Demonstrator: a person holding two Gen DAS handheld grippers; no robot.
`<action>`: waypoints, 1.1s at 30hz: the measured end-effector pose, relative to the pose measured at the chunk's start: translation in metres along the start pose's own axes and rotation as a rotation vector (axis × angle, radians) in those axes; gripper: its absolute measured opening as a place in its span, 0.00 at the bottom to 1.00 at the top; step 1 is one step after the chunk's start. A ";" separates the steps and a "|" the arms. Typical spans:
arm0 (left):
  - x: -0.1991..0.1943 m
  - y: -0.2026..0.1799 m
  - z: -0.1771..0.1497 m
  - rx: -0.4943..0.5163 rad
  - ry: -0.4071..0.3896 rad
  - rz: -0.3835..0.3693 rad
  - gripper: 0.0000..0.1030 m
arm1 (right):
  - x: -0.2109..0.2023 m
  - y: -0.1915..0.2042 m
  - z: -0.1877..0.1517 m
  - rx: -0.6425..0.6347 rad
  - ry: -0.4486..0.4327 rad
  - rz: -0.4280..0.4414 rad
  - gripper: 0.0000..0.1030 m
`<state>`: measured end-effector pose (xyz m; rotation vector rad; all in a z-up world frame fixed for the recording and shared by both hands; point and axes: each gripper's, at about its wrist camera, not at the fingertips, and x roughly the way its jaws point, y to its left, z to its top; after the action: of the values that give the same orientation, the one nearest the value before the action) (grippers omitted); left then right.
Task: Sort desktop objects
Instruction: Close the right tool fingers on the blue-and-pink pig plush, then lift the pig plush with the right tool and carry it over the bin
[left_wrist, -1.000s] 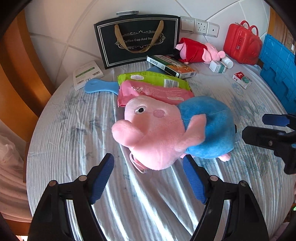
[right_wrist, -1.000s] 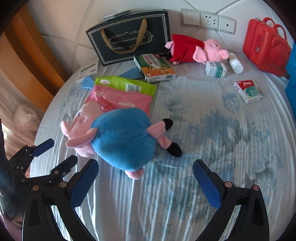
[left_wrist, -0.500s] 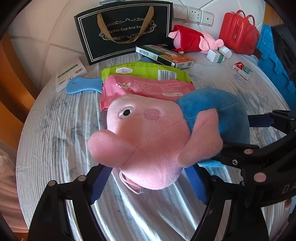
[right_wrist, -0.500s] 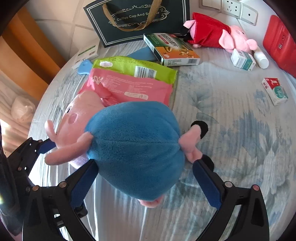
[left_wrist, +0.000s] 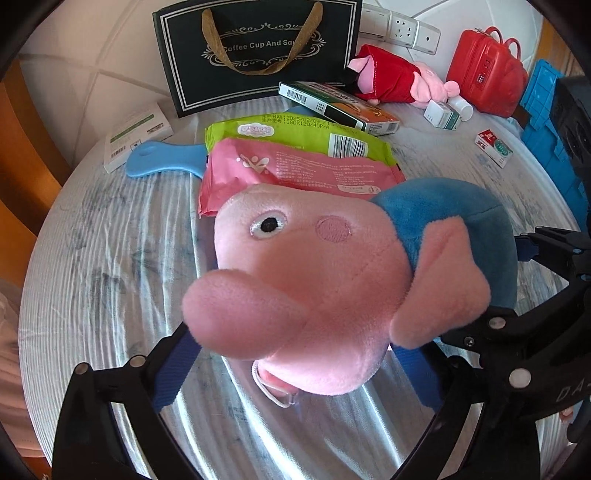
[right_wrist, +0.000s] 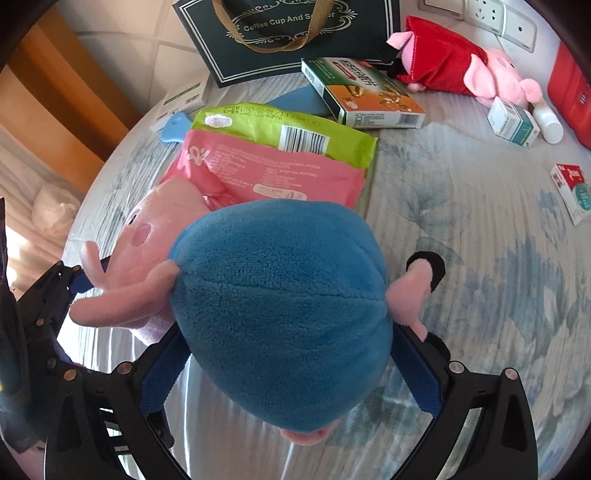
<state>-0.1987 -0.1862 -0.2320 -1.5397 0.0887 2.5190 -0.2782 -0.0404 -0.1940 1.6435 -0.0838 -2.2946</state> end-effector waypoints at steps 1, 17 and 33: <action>-0.001 -0.001 -0.001 -0.003 -0.002 -0.029 0.81 | 0.001 0.000 0.001 -0.009 0.000 -0.003 1.00; -0.077 -0.059 -0.002 0.092 -0.135 0.018 0.62 | -0.067 -0.008 -0.010 -0.070 -0.062 0.013 0.83; -0.180 -0.182 -0.004 0.187 -0.287 -0.005 0.62 | -0.213 -0.055 -0.068 -0.041 -0.234 -0.033 0.83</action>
<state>-0.0806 -0.0313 -0.0655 -1.0969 0.2701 2.6119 -0.1654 0.0822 -0.0352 1.3599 -0.0626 -2.4873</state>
